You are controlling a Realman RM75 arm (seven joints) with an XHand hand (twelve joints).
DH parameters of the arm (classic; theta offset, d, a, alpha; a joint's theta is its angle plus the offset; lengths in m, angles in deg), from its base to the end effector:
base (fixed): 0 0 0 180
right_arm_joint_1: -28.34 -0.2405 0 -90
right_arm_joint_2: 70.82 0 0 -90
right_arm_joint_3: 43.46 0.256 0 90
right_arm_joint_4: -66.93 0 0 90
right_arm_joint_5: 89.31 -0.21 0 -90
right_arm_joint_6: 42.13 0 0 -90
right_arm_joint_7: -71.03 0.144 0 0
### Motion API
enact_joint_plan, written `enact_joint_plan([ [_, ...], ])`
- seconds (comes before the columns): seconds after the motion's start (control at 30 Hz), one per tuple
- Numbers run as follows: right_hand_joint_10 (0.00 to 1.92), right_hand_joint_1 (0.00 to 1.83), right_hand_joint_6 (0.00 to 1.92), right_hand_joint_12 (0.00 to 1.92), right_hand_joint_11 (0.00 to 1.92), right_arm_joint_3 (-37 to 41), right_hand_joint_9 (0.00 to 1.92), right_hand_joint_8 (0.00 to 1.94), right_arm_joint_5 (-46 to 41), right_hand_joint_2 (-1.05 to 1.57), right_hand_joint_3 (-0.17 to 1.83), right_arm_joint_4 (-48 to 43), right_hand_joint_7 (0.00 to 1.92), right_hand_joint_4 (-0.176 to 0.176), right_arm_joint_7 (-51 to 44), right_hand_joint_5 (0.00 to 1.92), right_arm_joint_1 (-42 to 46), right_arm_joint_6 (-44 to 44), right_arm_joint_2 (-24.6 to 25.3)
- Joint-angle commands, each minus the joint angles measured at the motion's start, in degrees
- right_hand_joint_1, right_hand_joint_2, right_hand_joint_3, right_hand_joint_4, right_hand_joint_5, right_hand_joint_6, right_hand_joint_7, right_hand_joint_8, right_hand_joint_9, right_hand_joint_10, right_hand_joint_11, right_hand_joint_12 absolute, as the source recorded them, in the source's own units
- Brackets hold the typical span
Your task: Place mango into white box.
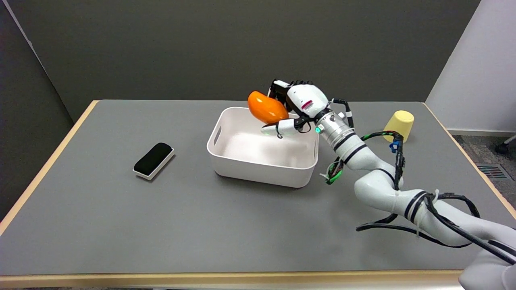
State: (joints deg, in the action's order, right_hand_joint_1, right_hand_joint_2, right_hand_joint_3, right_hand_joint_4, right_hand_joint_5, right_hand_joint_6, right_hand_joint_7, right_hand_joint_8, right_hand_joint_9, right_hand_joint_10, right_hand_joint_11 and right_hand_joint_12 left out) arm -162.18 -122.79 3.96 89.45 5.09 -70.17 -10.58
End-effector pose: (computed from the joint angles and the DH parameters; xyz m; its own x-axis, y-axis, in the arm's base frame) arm -0.2228 -0.4264 0.3111 0.9416 0.1770 0.2863 -0.2419 -0.2357 0.9412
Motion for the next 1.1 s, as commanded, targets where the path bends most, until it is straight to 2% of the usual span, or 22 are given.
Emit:
enact_joint_plan([
  [0.03,1.49,0.97,1.52,1.89,0.74,5.7,0.88,1.52,-4.68,1.05,0.48,-17.25,0.95,-0.025,-7.19,0.7,14.95,-0.35,-3.91],
  [0.13,1.52,0.91,1.52,1.87,0.67,7.38,0.86,1.35,-5.13,1.13,0.36,-20.94,0.87,0.02,-7.19,0.64,19.64,-2.13,-5.21],
  [0.17,1.43,0.76,1.16,1.8,0.61,7.29,0.76,1.13,-5.13,0.91,0.61,-21.87,0.76,-0.006,-7.19,0.53,20.76,-2.83,-5.87],
  [0.2,1.36,0.64,0.88,1.75,0.57,6.87,0.68,0.96,-5.13,0.74,0.81,-22.2,0.68,-0.025,-7.19,0.44,21.16,-3.49,-6.33],
  [0.27,1.07,0.49,0.59,1.62,0.4,5.94,0.41,0.63,-5.13,0.65,0.83,-22.35,0.49,-0.026,-7.03,0.32,21.23,-3.97,-6.72],
  [0.3,0.97,0.45,0.52,1.57,0.34,5.78,0.32,0.53,-5.13,0.64,0.82,-22.27,0.42,-0.025,-7.02,0.29,21.23,-4.13,-6.73],
  [0.47,0.68,0.38,0.43,1.28,0.09,5.7,0.08,0.33,-6.18,0.61,0.8,-22.04,0.22,-0.021,-6.63,0.23,21.24,-4.28,-6.73],
  [0.53,0.52,0.32,0.44,1.12,0.01,5.69,0.02,0.32,-6.89,0.55,0.89,-21.95,0.11,-0.018,-6.55,0.17,21.16,-4.32,-6.73],
  [0.63,0.37,0.45,0.48,0.95,0.03,6.99,0.0,0.31,-8.74,0.55,0.97,-21.5,0.04,-0.018,-6.55,0.1,21.17,-5.98,-6.73],
  [0.7,0.29,0.46,0.47,0.93,0.03,8.15,0.0,0.22,-12.24,0.52,0.95,-20.72,0.04,-0.017,-6.53,0.09,21.24,-9.66,-6.76],
  [0.77,0.29,0.46,0.47,0.93,0.03,9.49,0.0,0.22,-17.37,0.51,0.94,-19.94,0.03,-0.016,-5.96,0.09,21.24,-13.05,-7.39],
  [0.83,0.3,0.34,0.42,1.02,0.0,11.15,0.02,0.2,-24.27,0.54,0.92,-18.8,0.06,-0.016,-3.55,0.1,21.32,-17.23,-9.28],
  [0.97,0.32,0.38,0.4,1.02,0.0,10.97,0.01,0.18,-35.34,0.59,0.93,-16.8,0.06,-0.023,-1.03,0.08,21.81,-23.23,-14.17],
  [1.1,0.34,0.39,0.39,1.02,0.0,11.1,0.02,0.21,-45.48,0.62,0.94,-14.37,0.06,-0.028,6.86,0.08,23.74,-27.81,-17.56],
])
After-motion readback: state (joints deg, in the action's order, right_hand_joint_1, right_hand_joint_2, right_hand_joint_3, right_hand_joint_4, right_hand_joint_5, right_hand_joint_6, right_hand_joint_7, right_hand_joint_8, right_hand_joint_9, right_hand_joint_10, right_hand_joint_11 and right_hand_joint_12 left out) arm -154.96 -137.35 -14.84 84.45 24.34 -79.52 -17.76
